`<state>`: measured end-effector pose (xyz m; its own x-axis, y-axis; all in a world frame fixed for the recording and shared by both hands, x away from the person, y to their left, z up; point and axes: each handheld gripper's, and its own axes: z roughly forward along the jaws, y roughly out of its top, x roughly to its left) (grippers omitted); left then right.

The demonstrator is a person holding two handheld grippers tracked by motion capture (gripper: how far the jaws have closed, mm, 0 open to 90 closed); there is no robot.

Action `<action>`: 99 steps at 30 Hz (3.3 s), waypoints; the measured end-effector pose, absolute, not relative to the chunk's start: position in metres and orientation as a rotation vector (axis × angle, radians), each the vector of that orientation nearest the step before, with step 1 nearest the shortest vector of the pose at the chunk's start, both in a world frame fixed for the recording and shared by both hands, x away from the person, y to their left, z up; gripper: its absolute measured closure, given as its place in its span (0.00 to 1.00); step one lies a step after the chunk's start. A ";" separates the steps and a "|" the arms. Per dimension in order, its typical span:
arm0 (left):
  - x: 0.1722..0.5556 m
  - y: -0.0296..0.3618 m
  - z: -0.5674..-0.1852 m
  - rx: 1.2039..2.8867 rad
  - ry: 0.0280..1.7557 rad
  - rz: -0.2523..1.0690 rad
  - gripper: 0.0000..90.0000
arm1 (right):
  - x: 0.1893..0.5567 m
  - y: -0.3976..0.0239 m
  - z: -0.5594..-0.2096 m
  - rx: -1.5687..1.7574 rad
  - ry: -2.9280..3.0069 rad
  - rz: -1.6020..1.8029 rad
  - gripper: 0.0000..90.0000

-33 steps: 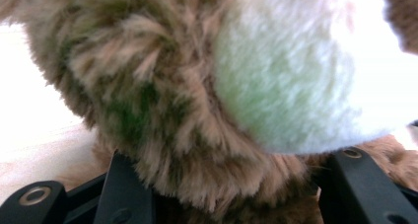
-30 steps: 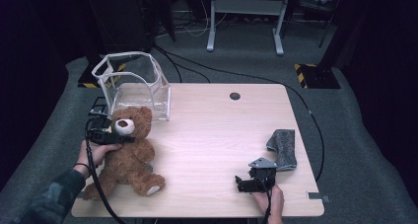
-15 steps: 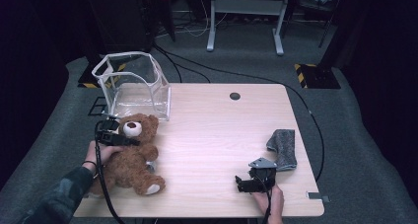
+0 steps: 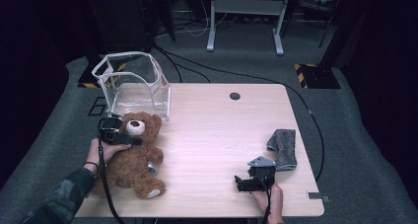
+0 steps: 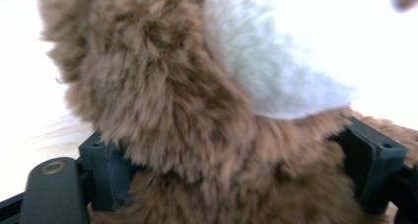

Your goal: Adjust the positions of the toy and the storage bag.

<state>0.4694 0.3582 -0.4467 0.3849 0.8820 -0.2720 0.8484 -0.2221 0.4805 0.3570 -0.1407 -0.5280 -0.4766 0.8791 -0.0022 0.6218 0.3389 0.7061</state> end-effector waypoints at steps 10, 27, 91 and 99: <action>0.466 0.363 -0.432 2.038 1.525 0.185 0.03 | 0.362 -0.138 -0.528 1.311 2.247 0.916 0.00; 0.470 0.354 -0.383 1.979 1.424 0.310 0.00 | 0.363 -0.136 -0.530 1.313 2.233 0.940 0.00; 0.594 0.266 -0.342 2.024 1.233 0.658 0.35 | 0.366 -0.138 -0.531 1.272 2.250 0.946 0.00; 0.599 0.262 -0.350 2.057 1.247 0.636 0.72 | 0.366 -0.138 -0.531 1.274 2.250 0.946 0.00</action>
